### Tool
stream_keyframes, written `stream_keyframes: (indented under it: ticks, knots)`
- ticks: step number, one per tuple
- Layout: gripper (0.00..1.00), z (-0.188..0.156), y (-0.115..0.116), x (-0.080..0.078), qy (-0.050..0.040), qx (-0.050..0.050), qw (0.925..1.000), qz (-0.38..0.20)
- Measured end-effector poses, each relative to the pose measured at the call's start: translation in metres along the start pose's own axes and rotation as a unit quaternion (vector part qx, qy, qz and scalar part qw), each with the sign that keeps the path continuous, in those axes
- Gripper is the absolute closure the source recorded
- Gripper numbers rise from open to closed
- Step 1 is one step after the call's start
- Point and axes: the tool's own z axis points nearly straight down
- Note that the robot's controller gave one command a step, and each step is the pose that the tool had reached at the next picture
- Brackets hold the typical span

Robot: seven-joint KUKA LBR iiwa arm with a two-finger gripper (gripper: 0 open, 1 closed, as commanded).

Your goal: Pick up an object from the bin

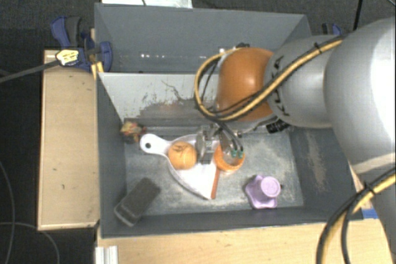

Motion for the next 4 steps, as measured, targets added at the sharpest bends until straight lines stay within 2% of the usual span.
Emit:
stream_keyframes:
  ticks: [1, 2, 3, 4]
  knots:
    - [0.0, 0.001, 0.0, 0.0, 0.0004, 0.0, 1.0, 0.001]
    - [0.0, 0.001, 0.0, 0.0, 0.0004, 0.0, 1.0, 0.002]
    - [1.0, 0.001, 0.064, 0.008, -0.0015, 0.0, 0.9897, -0.143]
    - [1.0, 0.001, 0.064, 0.008, -0.0014, 0.0, 0.9899, -0.142]
